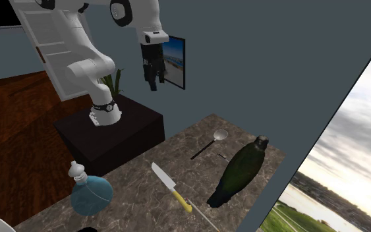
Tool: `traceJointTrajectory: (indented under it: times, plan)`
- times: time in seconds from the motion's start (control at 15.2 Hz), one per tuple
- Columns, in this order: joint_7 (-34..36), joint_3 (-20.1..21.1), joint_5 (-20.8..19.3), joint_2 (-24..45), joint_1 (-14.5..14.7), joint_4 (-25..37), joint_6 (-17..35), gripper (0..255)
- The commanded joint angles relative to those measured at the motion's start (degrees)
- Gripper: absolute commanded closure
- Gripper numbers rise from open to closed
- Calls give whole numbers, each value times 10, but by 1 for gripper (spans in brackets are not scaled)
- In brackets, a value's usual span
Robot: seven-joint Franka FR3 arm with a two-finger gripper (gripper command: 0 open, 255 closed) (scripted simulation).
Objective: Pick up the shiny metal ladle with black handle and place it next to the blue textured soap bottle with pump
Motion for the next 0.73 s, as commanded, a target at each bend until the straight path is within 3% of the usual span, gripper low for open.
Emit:
traceJointTrajectory:
  times: [0.0, 0.66]
  plan:
    - [-15, 6, -4, 38, 8, 6, 29, 0]
    - [-82, 31, -44, 229, 34, 62, 144, 0]
